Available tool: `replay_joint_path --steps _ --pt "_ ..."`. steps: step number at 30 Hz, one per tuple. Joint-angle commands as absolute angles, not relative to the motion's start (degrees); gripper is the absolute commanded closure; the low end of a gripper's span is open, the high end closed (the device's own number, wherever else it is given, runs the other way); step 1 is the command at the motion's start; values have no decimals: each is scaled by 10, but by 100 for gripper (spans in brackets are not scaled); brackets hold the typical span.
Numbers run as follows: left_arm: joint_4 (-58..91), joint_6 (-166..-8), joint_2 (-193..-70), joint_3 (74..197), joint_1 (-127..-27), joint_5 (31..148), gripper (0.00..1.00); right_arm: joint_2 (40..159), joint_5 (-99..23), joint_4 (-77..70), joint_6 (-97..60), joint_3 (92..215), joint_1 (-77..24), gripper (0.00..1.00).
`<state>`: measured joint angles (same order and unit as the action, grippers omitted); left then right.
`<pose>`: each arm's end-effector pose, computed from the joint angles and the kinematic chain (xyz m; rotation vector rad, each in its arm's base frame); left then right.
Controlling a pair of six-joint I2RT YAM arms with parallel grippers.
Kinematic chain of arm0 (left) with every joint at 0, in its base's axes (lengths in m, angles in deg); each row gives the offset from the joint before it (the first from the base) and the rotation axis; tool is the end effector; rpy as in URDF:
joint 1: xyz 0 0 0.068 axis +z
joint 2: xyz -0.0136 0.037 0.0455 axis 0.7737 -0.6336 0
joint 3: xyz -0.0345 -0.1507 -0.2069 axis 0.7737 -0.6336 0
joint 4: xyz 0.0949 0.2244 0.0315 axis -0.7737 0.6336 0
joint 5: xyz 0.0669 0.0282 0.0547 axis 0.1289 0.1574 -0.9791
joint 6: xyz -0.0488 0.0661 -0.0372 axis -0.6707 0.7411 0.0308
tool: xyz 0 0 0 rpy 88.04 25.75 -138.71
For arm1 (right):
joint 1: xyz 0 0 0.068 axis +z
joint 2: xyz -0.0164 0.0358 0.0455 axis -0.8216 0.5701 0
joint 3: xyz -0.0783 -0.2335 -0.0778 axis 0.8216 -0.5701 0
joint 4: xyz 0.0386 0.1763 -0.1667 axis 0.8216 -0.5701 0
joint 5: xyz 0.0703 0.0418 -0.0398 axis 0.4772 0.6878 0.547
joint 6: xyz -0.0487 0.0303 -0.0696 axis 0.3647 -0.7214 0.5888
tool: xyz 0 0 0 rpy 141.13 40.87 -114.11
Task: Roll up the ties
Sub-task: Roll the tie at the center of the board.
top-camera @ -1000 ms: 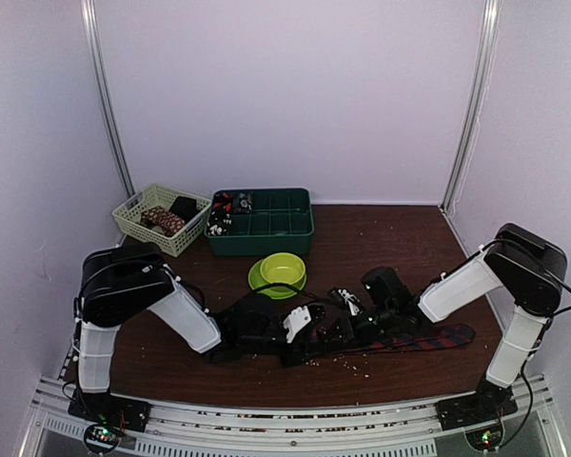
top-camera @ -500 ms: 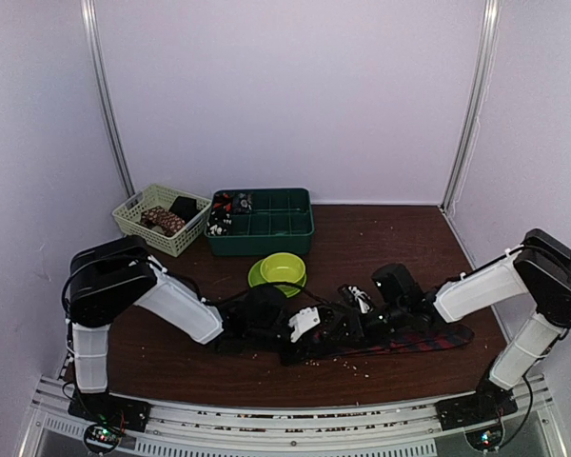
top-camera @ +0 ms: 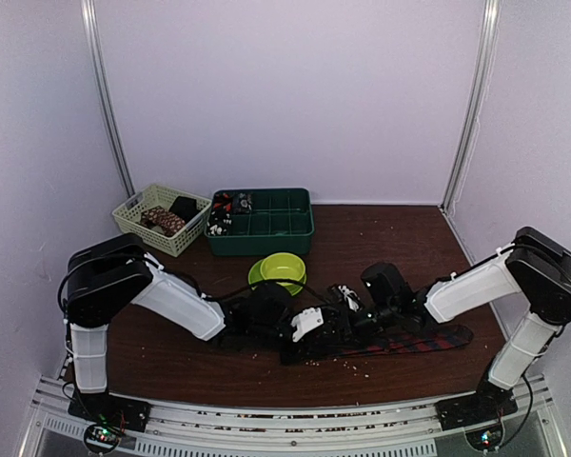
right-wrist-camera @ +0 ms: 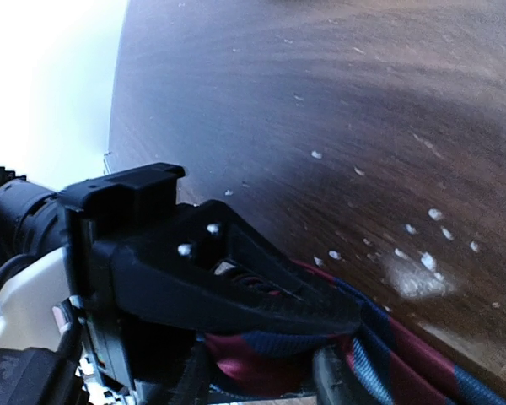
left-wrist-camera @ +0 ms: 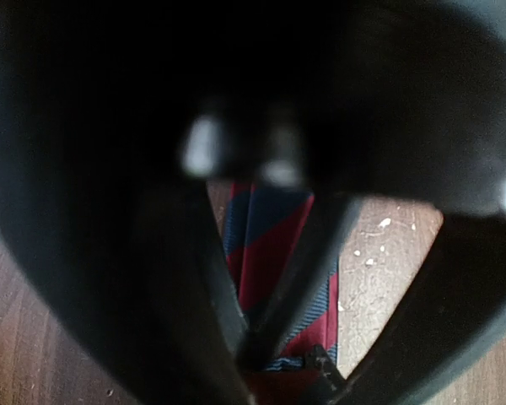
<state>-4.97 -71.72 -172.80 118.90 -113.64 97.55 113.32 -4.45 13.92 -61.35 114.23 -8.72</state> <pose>0.1687 -0.3800 0.0743 1.4246 1.8500 -0.8580 0.1765 0.2627 0.1071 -0.3629 2.6739 1.5443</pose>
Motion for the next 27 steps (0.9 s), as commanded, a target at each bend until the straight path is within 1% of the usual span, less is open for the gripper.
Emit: replay_joint_path --steps 1,3,5,8,10,12,14,16,21,24,27 --pt "59 -705 -1748 1166 -1137 946 76 1148 -75 143 -614 1155 -81 73" --pt "57 -705 -1748 1165 -1137 948 76 1148 -80 136 -608 1150 -82 89" --pt "55 -705 -1748 1164 -1137 948 76 1149 -77 140 -610 1141 -84 100" --pt "51 -704 -1748 1162 -1137 949 75 1148 -76 148 -609 1124 -88 100" --pt "41 -705 -1745 1157 -1137 943 70 1152 -74 157 -609 1112 -91 100" --pt "12 -711 -1729 1141 -1137 937 56 1157 -73 168 -606 1100 -95 100" --pt "-31 -718 -1706 1119 -1137 936 45 1164 -71 175 -601 1086 -101 100" --pt "-78 -725 -1685 1099 -1137 931 37 1171 -69 182 -598 1070 -107 100" --pt "-212 -753 -1662 1051 -1137 926 27 1187 -69 185 -582 1054 -120 100" --pt "-253 -763 -1670 1037 -1138 921 20 1194 -74 170 -566 1053 -122 100" --pt "-275 -765 -1683 1034 -1140 912 18 1194 -79 161 -557 1044 -124 100"
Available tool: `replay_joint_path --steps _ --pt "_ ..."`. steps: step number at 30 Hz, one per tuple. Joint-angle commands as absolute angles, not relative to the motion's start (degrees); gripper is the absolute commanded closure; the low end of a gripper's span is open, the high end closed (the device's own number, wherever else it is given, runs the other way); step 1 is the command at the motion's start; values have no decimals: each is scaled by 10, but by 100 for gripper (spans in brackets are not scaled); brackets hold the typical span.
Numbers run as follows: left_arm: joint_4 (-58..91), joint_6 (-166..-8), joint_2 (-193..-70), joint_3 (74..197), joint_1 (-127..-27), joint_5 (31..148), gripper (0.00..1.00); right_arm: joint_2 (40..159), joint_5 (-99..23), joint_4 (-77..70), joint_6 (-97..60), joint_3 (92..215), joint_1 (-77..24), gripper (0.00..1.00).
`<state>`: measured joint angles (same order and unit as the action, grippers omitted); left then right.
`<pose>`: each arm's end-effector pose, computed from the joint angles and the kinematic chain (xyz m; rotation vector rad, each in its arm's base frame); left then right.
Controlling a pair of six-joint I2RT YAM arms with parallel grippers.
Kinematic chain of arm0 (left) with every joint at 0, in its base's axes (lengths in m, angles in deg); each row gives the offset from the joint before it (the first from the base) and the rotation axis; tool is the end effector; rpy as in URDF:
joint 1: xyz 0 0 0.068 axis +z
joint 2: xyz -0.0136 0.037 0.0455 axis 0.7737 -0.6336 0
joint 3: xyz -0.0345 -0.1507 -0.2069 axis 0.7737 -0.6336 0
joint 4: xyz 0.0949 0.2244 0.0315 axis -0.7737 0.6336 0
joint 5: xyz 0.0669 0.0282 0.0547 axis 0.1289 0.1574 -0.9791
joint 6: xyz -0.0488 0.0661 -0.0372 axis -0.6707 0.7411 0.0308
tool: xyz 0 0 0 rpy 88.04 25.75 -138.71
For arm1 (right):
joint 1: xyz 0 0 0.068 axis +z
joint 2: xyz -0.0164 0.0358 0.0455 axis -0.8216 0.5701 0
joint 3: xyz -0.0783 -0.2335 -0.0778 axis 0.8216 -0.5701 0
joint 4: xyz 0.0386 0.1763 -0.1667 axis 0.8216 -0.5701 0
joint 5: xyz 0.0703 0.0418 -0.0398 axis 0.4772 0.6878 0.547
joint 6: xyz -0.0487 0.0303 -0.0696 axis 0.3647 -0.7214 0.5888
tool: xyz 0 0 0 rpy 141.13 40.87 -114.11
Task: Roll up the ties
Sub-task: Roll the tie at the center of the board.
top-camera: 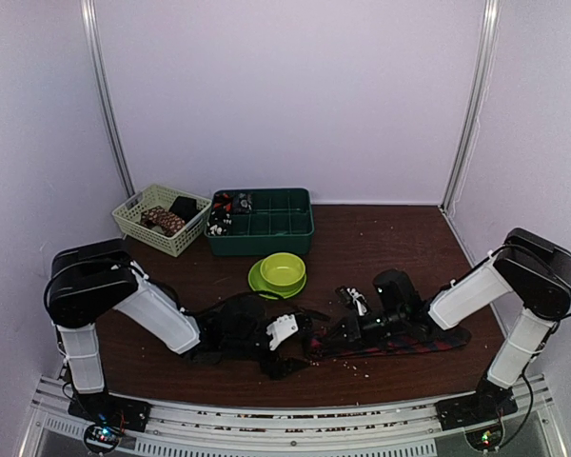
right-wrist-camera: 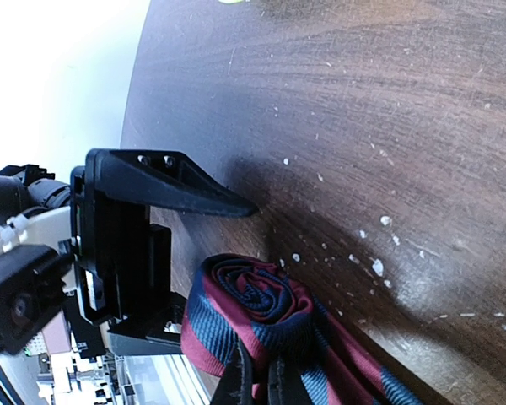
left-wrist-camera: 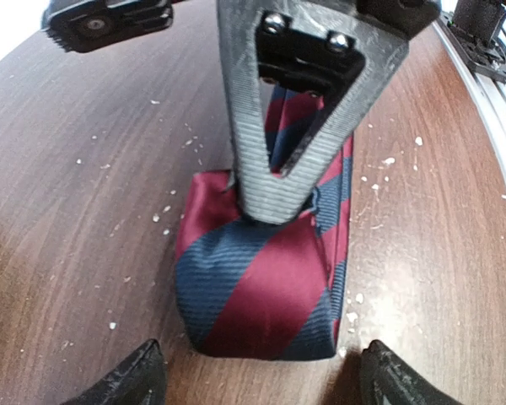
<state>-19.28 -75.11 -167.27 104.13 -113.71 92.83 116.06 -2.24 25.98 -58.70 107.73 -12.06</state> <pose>0.1547 -0.3394 0.0702 1.2880 1.8340 -0.8336 0.1797 0.2441 0.0871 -0.3896 2.5807 1.5779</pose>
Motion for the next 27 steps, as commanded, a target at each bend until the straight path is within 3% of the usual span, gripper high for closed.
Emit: replay_joint_path --steps 1,20,27 --pt "-285 -765 -1687 1034 -1142 909 17 1193 -80 159 -554 1041 -126 100" --pt "-305 -763 -1781 1135 -1156 918 16 1161 -78 88 -524 1021 -128 100" --pt "-315 -784 -1813 1151 -1156 954 28 1151 -70 83 -528 1037 -110 100"
